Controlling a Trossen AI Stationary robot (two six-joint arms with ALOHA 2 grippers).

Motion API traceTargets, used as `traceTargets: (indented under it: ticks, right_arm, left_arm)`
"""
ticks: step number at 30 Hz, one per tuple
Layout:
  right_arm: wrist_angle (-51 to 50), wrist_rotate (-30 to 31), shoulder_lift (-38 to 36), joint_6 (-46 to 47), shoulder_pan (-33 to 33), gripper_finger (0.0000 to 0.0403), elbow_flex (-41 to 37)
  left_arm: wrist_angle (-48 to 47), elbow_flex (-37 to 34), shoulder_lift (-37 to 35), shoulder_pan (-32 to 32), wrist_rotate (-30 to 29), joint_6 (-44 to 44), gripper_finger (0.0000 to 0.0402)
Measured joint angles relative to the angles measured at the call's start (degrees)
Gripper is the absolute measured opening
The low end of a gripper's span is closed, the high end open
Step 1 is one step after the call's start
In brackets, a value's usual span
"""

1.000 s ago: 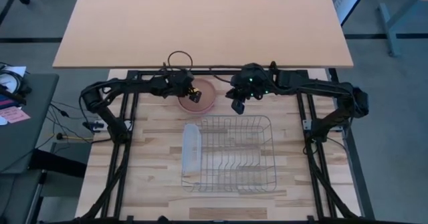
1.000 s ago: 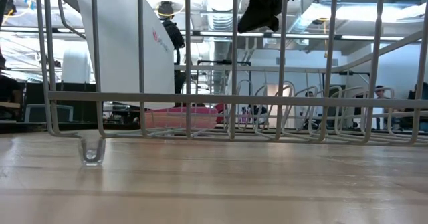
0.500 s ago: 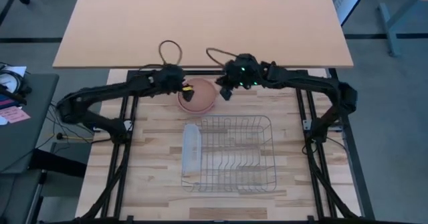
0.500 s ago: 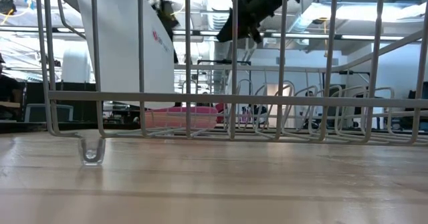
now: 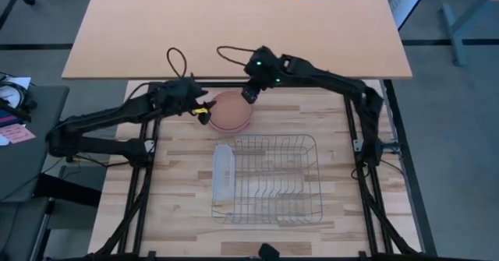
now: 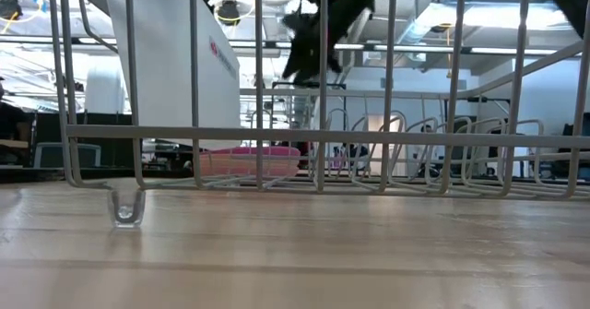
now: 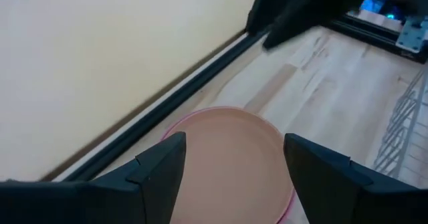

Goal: Sort dishes
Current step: Put the light brown plate in the dish rack

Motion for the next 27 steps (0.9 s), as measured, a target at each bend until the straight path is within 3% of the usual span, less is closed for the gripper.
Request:
traceTargets:
  ticks: [4, 8, 17, 27]
  right_arm:
    - [-1.5, -0.2, 4.8, 3.0, -0.7, 0.0228, 1.1]
    - [-2.0, 0.0, 8.7, 5.0, -0.7, 0.0254, 2.2]
    - [-7.4, 2.7, 14.6, 6.6, -1.0, 0.0258, 5.2]
    - [-8.8, 3.9, 15.2, 6.4, -0.7, 0.0245, 5.4]
  left_arm:
    - [0.7, 0.0, -0.4, 0.0, 0.0, 1.0, 0.0246]
    - [0.4, 0.0, -0.7, 0.0, 0.0, 2.4, 0.0246]
    - [0.4, 0.0, -0.7, 0.1, 0.0, 3.1, 0.0246]
    - [1.2, 0.0, -0.7, 0.1, 0.0, 3.1, 0.0246]
